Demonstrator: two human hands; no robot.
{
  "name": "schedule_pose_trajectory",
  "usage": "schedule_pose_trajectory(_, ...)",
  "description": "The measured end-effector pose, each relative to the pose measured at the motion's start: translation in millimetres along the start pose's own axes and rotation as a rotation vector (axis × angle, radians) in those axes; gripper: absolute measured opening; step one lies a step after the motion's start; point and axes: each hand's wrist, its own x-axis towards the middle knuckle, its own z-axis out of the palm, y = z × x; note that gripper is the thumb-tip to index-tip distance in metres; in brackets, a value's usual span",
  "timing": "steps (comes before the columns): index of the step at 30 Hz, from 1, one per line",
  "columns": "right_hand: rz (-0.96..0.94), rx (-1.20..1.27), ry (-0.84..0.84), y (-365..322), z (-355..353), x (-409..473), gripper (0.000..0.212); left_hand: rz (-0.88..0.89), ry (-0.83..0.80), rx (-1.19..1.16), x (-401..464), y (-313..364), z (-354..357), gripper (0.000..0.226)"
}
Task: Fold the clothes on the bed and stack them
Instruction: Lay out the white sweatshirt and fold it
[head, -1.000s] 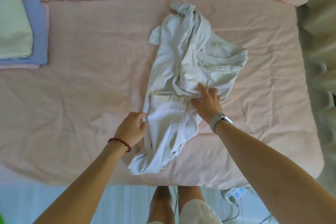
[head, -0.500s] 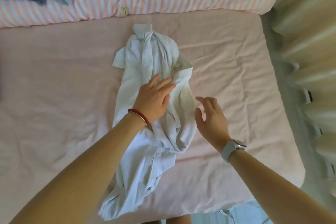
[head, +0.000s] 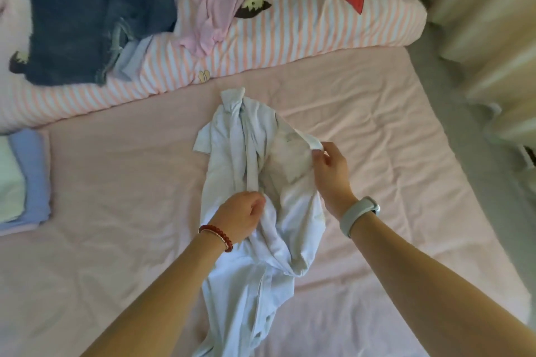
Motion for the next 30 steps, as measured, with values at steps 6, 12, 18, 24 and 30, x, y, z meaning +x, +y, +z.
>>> schedule_pose_trajectory(6, -0.33, -0.095, -0.21, -99, -23, -62, 0.025, 0.107, 0.288, -0.123, -53, 43, -66, 0.037)
schedule_pose_trajectory(12, -0.646, -0.259, -0.367, -216, -57, -179, 0.028, 0.292, 0.464, -0.244, -151, 97, -143, 0.052)
schedule_pose_trajectory(18, -0.885, -0.476, -0.297, -320, -99, -283, 0.026, 0.547, 0.58, -0.303, -244, 156, -195, 0.053)
schedule_pose_trajectory(24, -1.033, -0.53, -0.153, -380, -151, -363, 0.033, 0.722, 0.521, -0.293, -299, 210, -219, 0.067)
schedule_pose_trajectory(30, -1.212, -0.484, -0.094, -417, -189, -420, 0.042, 0.841, 0.276, -0.255, -337, 257, -219, 0.091)
